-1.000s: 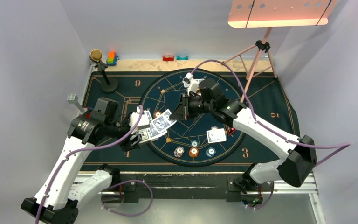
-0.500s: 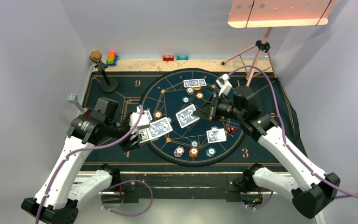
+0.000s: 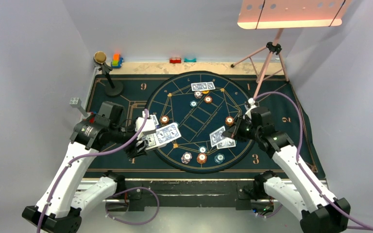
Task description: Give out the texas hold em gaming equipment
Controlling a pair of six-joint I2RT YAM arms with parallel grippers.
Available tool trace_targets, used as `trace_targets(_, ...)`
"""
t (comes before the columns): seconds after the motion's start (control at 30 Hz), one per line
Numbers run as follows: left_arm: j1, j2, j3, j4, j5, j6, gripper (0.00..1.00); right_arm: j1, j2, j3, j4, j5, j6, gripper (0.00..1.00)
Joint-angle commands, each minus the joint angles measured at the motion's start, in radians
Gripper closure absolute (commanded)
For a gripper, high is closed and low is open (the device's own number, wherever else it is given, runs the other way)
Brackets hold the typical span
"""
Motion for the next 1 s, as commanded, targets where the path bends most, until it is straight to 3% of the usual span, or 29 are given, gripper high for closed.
trace_targets(0.0, 0.007, -0.016, 0.007, 0.017, 0.054, -0.003, 1.0, -0.03, 0.031, -0.108, -0.026, 0.155, 0.014, 1.0)
trace_targets(0.27, 0.007, -0.029, 0.007, 0.0, 0.054, 0.0, 1.0, -0.055, 0.066, -0.183, -0.022, 0.325, 0.074, 0.98)
trace_targets(0.43, 0.007, -0.018, 0.012, 0.002, 0.058, 0.0, 1.0, -0.057, 0.042, -0.136, -0.099, 0.393, 0.071, 0.52)
trace_targets(0.57, 0.007, -0.008, 0.024, 0.002, 0.063, -0.001, 1.0, -0.055, 0.04, -0.03, -0.179, 0.425, 0.037, 0.34)
trace_targets(0.7, 0.007, -0.001, 0.027, 0.005, 0.065, -0.002, 1.0, -0.047, 0.031, 0.071, -0.151, 0.313, -0.004, 0.15)
trace_targets(0.83, 0.007, 0.006, 0.027, 0.005, 0.071, -0.002, 1.0, 0.038, 0.051, 0.125, 0.059, -0.025, 0.005, 0.1)
trace_targets(0.97, 0.007, 0.011, 0.03, 0.007, 0.07, -0.003, 1.0, 0.234, 0.16, 0.253, 0.201, -0.109, 0.033, 0.08)
